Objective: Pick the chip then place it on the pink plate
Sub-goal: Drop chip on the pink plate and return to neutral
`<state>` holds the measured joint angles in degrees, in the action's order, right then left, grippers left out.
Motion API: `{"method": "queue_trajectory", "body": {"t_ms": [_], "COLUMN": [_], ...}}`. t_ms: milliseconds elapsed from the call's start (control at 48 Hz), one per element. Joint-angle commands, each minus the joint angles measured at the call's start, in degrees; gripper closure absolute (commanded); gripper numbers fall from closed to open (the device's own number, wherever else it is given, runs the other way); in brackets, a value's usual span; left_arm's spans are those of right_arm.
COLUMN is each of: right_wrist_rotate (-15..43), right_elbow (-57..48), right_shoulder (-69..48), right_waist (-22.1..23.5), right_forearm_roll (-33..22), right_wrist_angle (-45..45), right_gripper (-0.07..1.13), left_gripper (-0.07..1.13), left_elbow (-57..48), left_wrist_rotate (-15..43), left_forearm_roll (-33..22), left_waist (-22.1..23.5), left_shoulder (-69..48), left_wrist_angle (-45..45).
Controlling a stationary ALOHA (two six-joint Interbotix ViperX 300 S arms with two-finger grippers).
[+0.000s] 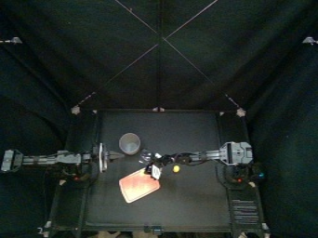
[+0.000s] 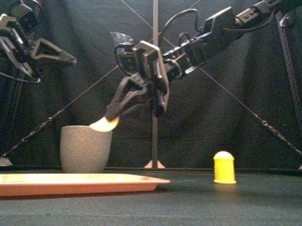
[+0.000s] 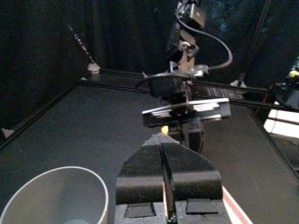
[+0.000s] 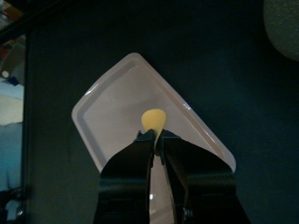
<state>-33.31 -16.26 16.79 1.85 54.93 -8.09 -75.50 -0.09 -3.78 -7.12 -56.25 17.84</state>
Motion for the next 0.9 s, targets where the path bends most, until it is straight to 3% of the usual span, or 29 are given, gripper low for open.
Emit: {"method": "queue_trajectory", "body": {"t_ms": [21, 188, 479, 896], "right_wrist_rotate": [-0.1, -0.4, -0.4, -0.7], "right_elbow": [1.8, 2.5, 2.5, -15.6], "right_shoulder": [0.4, 2.0, 3.4, -18.2], "right_waist": [-2.3, -4.1, -5.0, -2.4], "right_forearm_roll": [3.0, 7.3, 8.9, 4.8], "right_wrist_angle": [4.4, 5.3, 6.2, 26.0], "right_gripper": [0.52, 0.45, 0.15, 0.15], "left_gripper": [1.02, 1.02, 1.02, 1.02], "left_elbow": [0.8, 0.7, 0.5, 0.4], "left_wrist_rotate": [0.0, 0.0, -0.1, 0.0], "left_forearm_roll": [0.0, 0.0, -0.1, -0.5], "left_waist": [-0.1, -0.2, -0.1, -0.1], "left_shoulder": [0.2, 0.2, 0.2, 0.2], "left_wrist_angle": [0.0, -0.4, -0.4, -0.4]}}
